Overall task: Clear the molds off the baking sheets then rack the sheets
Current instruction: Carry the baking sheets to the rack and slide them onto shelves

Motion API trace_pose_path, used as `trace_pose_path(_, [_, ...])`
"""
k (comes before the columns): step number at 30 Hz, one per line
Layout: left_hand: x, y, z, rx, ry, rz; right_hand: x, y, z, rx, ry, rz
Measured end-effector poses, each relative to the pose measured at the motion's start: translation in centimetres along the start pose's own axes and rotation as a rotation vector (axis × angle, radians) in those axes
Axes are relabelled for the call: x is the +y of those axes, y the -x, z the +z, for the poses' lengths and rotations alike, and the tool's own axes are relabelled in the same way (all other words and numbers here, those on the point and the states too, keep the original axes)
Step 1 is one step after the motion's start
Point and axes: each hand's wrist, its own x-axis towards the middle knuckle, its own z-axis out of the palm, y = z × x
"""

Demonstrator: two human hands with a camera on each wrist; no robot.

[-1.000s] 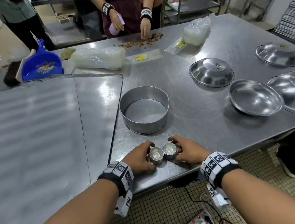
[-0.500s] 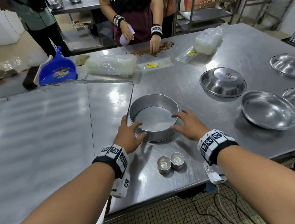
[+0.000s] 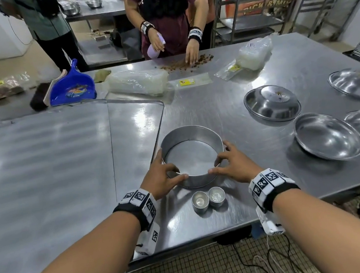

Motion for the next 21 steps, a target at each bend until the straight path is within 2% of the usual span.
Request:
trace_pose_path(7, [0.9,1.2,0.5,0.005,0.013,0.001,0.0,1.7,-0.2,0.036,-0.009,0.002])
trace_pose_path(17, [1.1,2.0,0.9,0.012,-0.032,0.007,-0.3,2.8,-0.7,-0.01,0.072,0.042])
trace_pose_path(21, [0.7,2.2,-0.3,0.034,-0.029,0.005,-1.9,2.4,-1.0,0.079,0.091,0.056])
